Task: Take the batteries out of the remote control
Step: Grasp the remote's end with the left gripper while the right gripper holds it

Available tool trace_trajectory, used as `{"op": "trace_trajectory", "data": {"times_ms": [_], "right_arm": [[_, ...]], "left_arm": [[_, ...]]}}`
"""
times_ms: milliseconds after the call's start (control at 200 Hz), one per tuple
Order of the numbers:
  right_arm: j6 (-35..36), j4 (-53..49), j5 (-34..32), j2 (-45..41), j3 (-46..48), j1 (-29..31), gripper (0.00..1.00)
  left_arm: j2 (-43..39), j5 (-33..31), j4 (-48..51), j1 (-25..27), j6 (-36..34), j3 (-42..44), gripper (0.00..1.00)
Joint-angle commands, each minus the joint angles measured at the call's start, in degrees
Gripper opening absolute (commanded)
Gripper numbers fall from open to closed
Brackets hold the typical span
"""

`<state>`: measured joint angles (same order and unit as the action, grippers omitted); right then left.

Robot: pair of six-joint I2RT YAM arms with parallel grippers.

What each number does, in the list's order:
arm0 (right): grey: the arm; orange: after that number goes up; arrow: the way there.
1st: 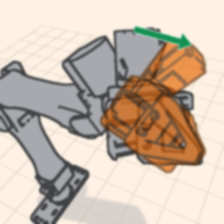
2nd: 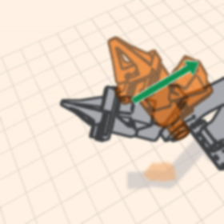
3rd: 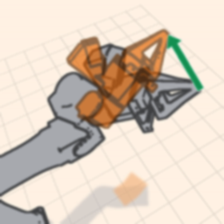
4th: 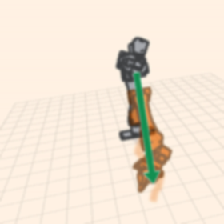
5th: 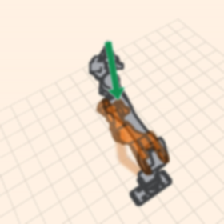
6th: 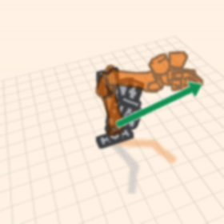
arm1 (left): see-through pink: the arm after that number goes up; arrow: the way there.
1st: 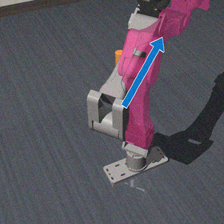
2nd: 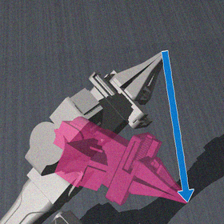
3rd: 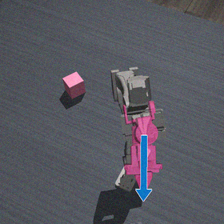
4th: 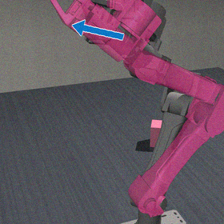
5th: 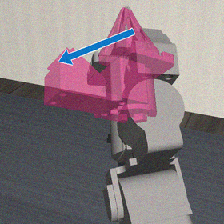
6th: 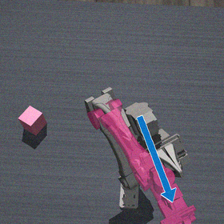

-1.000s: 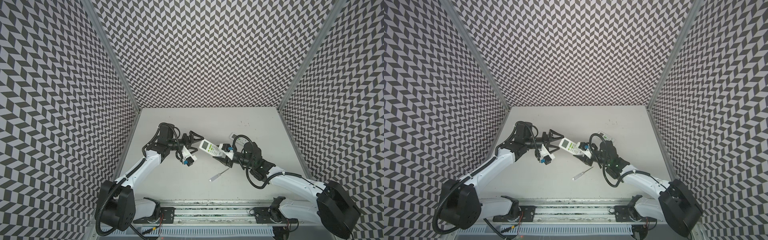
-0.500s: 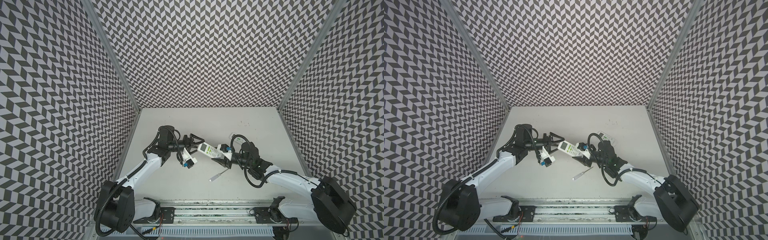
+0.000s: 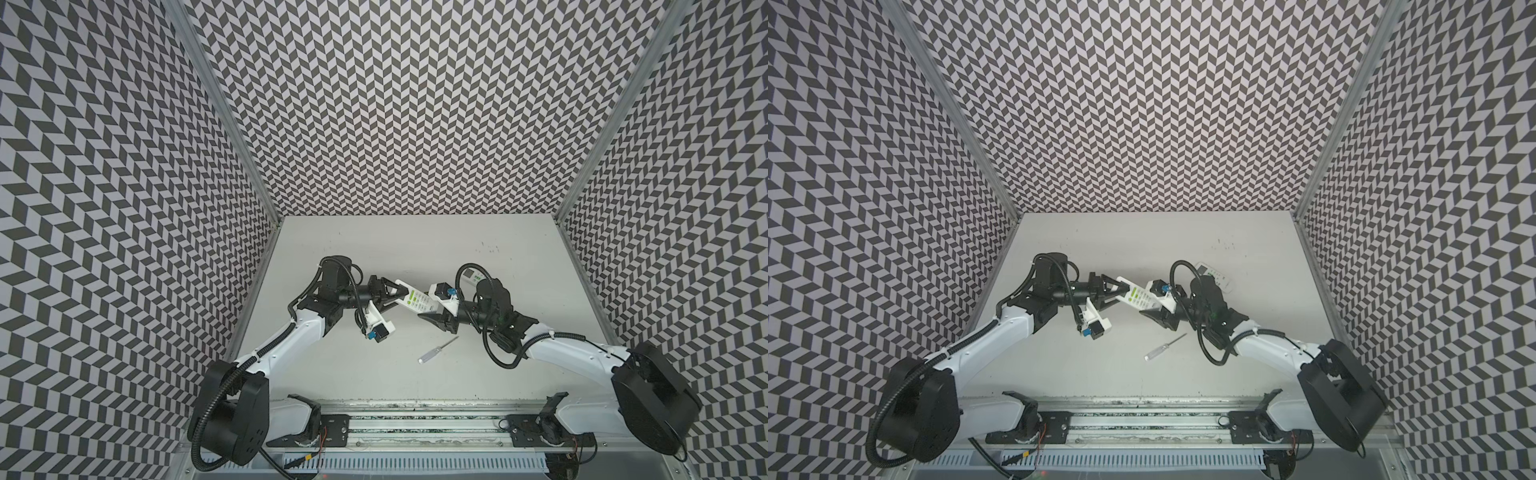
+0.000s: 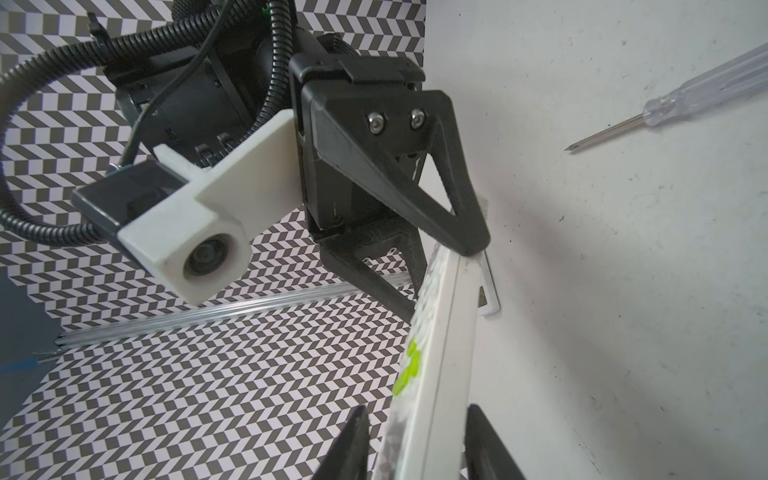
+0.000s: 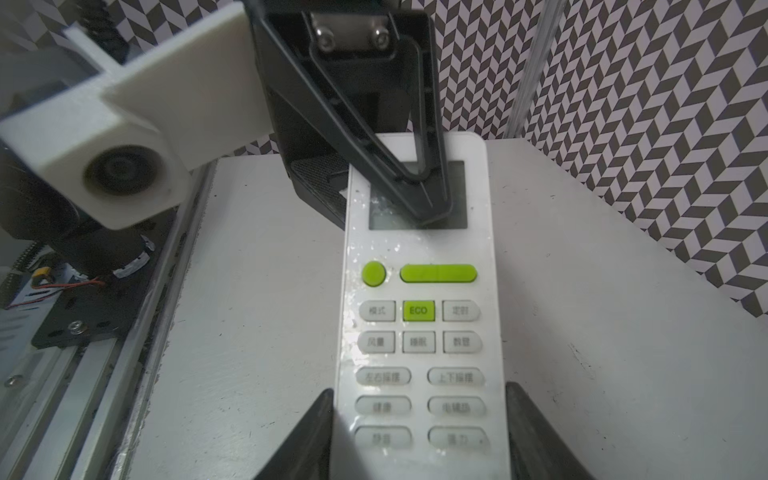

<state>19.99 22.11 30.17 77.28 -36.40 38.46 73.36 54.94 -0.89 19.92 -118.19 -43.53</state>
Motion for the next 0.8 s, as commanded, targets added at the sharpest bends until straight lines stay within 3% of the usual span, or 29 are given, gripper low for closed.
{"op": "trace_trajectory", "data": {"times_ms": [0,210,351,406,486,666,791], "right_arm": [[0.21,2.97,2.36,0.37,-2.44,0.30,0.42],[0.93,1.82,2.74,0.55,-2.35,0.82,0.42],[1.40,1.15,2.86,0.38,-2.62,1.01,0.44],[1.67,0.77,2.70,0.01,-2.76,1.05,0.47],[2.32,0.27,2.00,-0.86,-2.71,1.01,0.55],[3.77,-1.55,-1.73,-5.18,-2.21,1.03,0.87],[3.77,-1.80,-5.98,-10.43,-1.36,0.92,0.94]], "left_arm": [[-1.22,-0.18,-0.17,0.37,-20.37,1.14,0.33],[-1.51,-1.96,-2.79,0.18,-18.57,1.80,0.22],[-1.85,-3.14,-2.89,-0.03,-17.72,1.97,0.00],[-1.99,-3.58,-2.81,-0.06,-16.98,2.14,0.00],[-2.27,-4.78,-2.85,-0.39,-14.74,2.04,0.00],[-2.31,-8.91,-0.09,-0.94,-5.30,-1.04,0.00],[-0.68,-13.54,7.69,-0.96,6.44,-7.03,0.00]]}}
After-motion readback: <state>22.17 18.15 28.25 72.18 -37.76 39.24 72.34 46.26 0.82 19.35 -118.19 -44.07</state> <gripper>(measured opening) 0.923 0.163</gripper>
